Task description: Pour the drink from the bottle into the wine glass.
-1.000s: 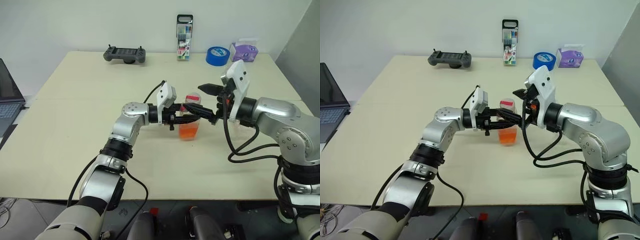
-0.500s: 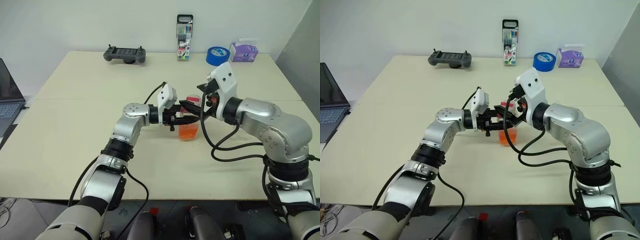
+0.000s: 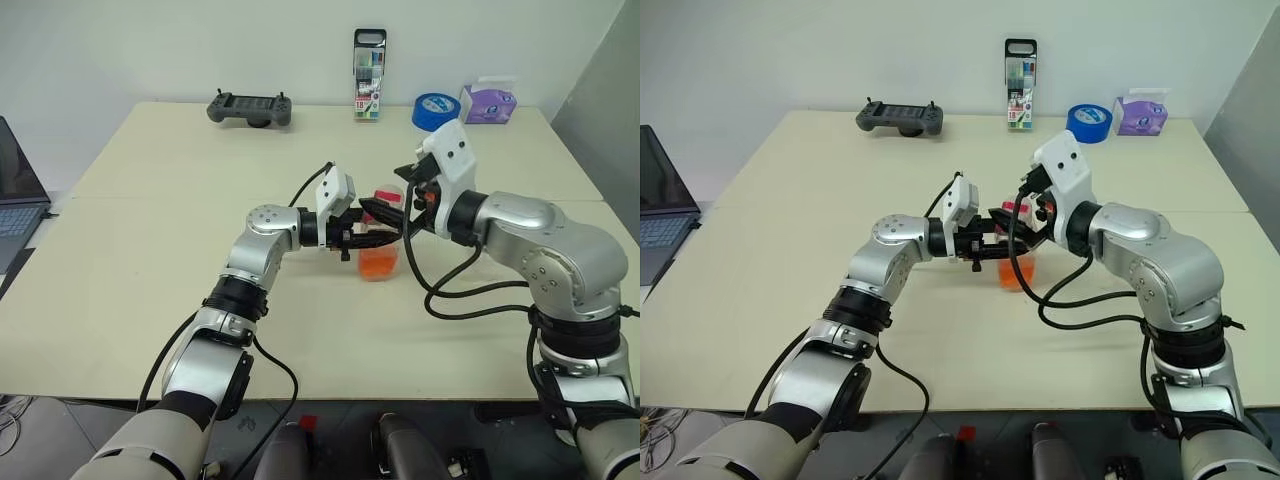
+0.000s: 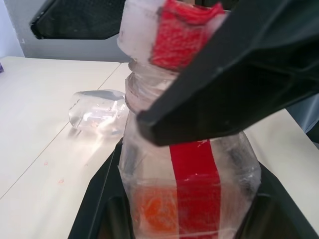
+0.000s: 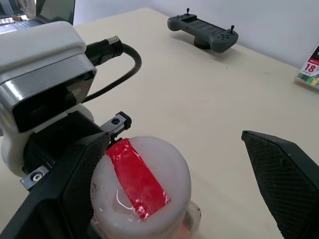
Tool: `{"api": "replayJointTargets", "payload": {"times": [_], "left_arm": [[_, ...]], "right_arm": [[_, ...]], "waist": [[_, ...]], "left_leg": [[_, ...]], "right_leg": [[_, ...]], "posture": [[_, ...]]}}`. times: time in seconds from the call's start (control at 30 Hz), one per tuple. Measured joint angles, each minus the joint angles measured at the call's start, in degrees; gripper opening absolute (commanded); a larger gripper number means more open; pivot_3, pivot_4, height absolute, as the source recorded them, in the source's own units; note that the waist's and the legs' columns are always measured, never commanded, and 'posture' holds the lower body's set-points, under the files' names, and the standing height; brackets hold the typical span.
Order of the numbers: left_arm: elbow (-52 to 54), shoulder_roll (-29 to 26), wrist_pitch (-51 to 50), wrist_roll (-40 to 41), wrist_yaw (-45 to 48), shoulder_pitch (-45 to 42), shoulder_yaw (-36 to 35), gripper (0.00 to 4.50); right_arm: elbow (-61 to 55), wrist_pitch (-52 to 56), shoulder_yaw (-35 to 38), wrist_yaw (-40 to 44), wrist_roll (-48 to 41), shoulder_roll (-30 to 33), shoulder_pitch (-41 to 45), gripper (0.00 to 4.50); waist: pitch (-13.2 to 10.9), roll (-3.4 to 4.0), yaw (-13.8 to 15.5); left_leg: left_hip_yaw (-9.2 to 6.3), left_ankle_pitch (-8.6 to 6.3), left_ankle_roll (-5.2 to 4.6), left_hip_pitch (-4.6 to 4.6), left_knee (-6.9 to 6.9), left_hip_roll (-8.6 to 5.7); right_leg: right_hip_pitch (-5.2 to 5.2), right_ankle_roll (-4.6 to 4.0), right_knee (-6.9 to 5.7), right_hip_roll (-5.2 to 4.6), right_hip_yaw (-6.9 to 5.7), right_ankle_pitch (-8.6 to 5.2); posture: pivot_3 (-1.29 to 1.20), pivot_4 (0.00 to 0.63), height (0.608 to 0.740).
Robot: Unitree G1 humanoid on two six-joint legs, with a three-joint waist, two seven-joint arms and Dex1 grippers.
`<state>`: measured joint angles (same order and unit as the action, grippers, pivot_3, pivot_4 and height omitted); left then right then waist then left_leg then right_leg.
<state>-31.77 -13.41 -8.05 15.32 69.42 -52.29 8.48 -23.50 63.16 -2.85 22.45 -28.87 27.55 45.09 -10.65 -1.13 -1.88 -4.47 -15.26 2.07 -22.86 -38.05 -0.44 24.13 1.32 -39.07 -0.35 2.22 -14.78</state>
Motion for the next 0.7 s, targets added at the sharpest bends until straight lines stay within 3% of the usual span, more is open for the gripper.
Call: {"api": "replayJointTargets", "payload": {"times": [0.33, 0.43, 0.63, 0.7], "left_arm": [[0.0, -0.2, 0.6, 0.0, 0.0, 0.0, 0.0, 1.76], [0.0, -0.2, 0.8, -0.1, 0.0, 0.0, 0.0, 1.76], [-0.1, -0.2, 0.8, -0.2, -0.1, 0.0, 0.0, 1.76], [-0.1, -0.2, 0.8, -0.2, -0.1, 0.0, 0.0, 1.76]], "right_arm": [[-2.6, 1.4, 1.7, 1.4, -3.2, 0.7, -1.3, 4.50], [-2.6, 1.4, 1.7, 1.2, -3.8, 0.4, -1.4, 3.91], [-2.7, 1.4, 1.6, 1.2, -4.0, 0.1, -1.4, 1.83], [-2.7, 1.4, 1.6, 1.2, -4.0, 0.1, -1.4, 1.83]], "waist": [[0.0, 0.00, 0.0], [0.0, 0.00, 0.0], [0.0, 0.00, 0.0], [0.0, 0.00, 0.0]], "left_leg": [[0.00, 0.00, 0.00, 0.01, 0.00, 0.00], [0.00, 0.00, 0.00, 0.01, 0.00, 0.00], [0.00, 0.00, 0.00, 0.01, 0.00, 0.00], [0.00, 0.00, 0.00, 0.01, 0.00, 0.00]], "right_leg": [[0.00, 0.00, -0.01, 0.01, 0.01, 0.00], [0.00, 0.00, 0.00, 0.01, 0.02, 0.00], [0.00, 0.00, 0.00, 0.00, 0.02, 0.00], [0.00, 0.00, -0.01, 0.00, 0.01, 0.00]], "posture": [[0.00, 0.150, 0.740], [0.00, 0.150, 0.740], [0.00, 0.150, 0.740], [0.00, 0.150, 0.740]]}}
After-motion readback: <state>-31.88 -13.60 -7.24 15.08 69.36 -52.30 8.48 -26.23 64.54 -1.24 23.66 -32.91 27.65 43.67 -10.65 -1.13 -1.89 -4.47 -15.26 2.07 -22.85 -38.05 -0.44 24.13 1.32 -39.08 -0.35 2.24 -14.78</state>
